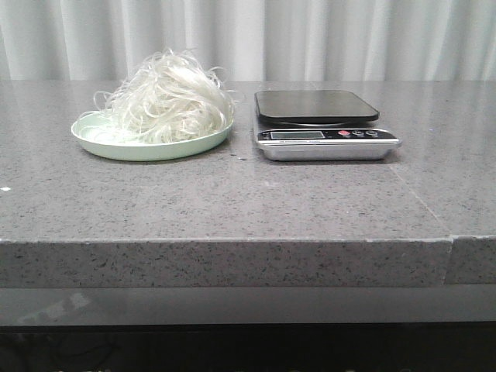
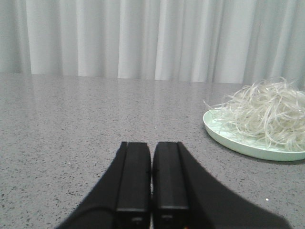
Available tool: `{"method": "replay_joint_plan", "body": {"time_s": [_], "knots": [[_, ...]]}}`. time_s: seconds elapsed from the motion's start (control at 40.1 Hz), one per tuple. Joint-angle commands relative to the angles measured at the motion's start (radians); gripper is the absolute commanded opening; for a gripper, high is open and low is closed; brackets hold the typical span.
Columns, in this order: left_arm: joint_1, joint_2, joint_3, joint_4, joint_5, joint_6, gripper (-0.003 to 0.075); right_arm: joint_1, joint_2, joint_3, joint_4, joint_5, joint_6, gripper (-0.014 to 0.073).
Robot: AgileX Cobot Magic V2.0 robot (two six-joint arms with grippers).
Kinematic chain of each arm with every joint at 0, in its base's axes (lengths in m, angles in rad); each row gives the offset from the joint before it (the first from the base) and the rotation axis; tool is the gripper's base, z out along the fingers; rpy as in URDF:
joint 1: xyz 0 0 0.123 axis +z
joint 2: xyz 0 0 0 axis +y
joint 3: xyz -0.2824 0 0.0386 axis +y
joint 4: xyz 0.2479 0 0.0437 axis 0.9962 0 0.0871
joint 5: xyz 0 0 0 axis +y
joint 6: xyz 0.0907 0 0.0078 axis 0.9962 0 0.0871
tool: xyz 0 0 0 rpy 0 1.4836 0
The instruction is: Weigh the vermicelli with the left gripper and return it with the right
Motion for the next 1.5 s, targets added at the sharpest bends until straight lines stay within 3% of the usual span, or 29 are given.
{"method": "replay_joint_plan", "body": {"time_s": [0.0, 0.999, 1.173, 1.348, 1.473], "knots": [[0.002, -0.024, 0.036, -0.015, -0.087, -0.012, 0.0156, -0.006, 0.001, -0.026, -0.006, -0.061, -0.005, 0.0158], [0.002, -0.024, 0.036, -0.015, -0.087, -0.012, 0.0156, -0.012, -0.006, -0.015, -0.015, -0.074, -0.013, 0.0158], [0.002, -0.024, 0.036, -0.015, -0.087, -0.012, 0.0156, -0.201, -0.102, 0.134, -0.022, -0.279, -0.014, 0.0158], [0.002, -0.024, 0.036, -0.015, -0.087, -0.012, 0.0156, -0.410, -0.300, 0.394, -0.015, -0.569, -0.013, 0.0158], [0.002, -0.024, 0.036, -0.015, -0.087, -0.012, 0.0156, -0.497, -0.440, 0.574, -0.015, -0.722, -0.013, 0.0158]]}}
